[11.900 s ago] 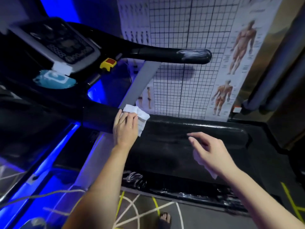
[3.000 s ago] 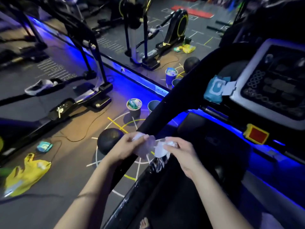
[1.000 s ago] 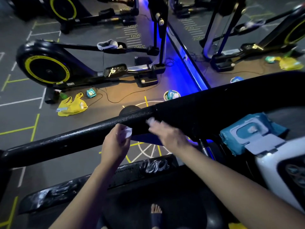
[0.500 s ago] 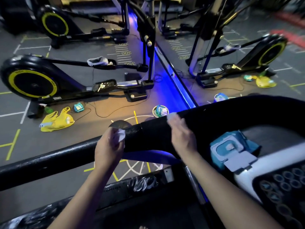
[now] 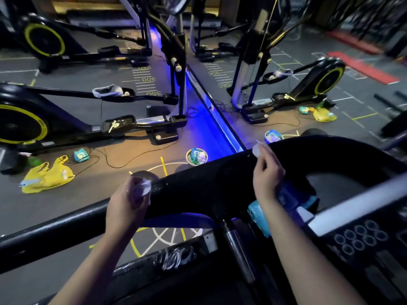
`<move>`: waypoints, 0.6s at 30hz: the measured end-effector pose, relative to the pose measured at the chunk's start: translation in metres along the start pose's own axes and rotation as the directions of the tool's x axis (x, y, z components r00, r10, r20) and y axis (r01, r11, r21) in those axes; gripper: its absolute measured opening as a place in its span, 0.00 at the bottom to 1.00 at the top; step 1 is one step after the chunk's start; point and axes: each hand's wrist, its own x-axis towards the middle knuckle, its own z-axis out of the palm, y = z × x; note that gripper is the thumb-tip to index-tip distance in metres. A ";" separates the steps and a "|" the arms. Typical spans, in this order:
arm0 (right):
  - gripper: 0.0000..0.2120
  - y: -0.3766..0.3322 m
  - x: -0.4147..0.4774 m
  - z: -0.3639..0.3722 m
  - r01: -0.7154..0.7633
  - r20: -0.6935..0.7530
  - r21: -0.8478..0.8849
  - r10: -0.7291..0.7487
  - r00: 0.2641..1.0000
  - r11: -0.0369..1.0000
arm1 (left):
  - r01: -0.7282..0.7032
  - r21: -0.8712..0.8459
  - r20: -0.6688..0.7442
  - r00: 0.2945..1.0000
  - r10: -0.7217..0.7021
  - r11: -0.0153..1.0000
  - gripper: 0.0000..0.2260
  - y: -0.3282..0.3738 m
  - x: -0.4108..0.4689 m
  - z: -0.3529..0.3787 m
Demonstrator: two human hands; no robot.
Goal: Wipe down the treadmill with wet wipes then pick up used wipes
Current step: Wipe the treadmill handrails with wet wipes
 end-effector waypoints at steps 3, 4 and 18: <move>0.13 0.002 -0.021 0.014 0.110 0.195 0.018 -0.112 0.974 0.994 | -0.033 -0.030 0.032 0.999 0.034 0.999 0.13 0.016 0.001 0.009; 0.14 -0.007 -0.038 0.018 0.164 0.311 0.089 -0.184 0.933 0.982 | -0.038 -0.031 0.040 0.998 0.039 0.999 0.13 0.019 0.002 0.013; 0.15 0.009 0.001 -0.004 0.016 0.017 -0.024 -0.015 1.000 1.000 | -0.026 -0.019 0.041 0.999 0.026 0.999 0.09 0.032 0.007 0.034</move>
